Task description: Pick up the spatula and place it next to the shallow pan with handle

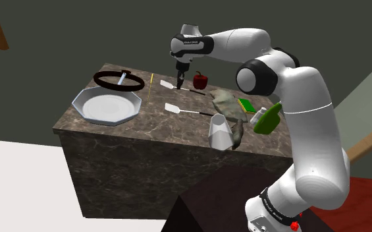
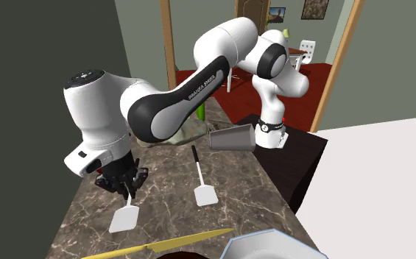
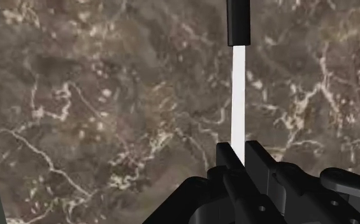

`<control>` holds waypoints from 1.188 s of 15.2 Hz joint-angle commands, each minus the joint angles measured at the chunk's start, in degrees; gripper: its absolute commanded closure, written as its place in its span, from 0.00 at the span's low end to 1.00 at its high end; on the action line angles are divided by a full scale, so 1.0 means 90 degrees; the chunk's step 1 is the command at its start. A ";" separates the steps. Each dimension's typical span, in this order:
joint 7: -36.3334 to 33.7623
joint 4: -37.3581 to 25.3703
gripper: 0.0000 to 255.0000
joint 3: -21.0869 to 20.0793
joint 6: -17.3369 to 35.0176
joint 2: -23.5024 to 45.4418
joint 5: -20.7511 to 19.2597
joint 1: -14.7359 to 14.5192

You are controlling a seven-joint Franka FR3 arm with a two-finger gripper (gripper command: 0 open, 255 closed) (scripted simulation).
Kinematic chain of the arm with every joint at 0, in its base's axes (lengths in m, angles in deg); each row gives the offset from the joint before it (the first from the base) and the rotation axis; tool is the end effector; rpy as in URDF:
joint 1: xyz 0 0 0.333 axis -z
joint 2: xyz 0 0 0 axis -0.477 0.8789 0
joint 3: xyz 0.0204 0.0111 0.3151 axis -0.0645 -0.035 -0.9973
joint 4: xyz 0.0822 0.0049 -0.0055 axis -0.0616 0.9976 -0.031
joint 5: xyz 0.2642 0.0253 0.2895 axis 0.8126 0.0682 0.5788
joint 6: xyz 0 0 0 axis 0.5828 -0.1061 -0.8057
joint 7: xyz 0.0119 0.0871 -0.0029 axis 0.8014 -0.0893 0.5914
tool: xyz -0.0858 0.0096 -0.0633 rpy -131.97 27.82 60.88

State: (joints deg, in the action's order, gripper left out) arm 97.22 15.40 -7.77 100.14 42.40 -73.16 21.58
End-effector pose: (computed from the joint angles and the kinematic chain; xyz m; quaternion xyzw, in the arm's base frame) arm 0.7521 -0.0571 0.3208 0.8853 0.4641 -0.0279 0.0118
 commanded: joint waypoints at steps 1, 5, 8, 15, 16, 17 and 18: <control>0.0006 0.0012 1.00 -0.0004 0.0047 0.0032 0.0007 0.0006; 0.0006 0.0012 1.00 -0.0004 0.0047 0.0033 0.0007 0.0006; 0.0006 0.0012 0.00 -0.0004 0.0047 0.0033 0.0007 0.0006; -0.0020 -0.0261 0.00 0.0014 -0.0315 -0.0062 -0.0022 0.0017; -0.0033 -0.0426 0.00 0.0021 -0.0508 -0.0093 -0.0034 0.0028; -0.0044 -0.0571 0.00 0.0026 -0.0666 -0.0109 -0.0042 0.0040; -0.0044 -0.0571 0.00 0.0026 -0.0666 -0.0109 -0.0042 0.0040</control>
State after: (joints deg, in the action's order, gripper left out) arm 96.71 10.75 -7.61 94.87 41.58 -73.49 21.76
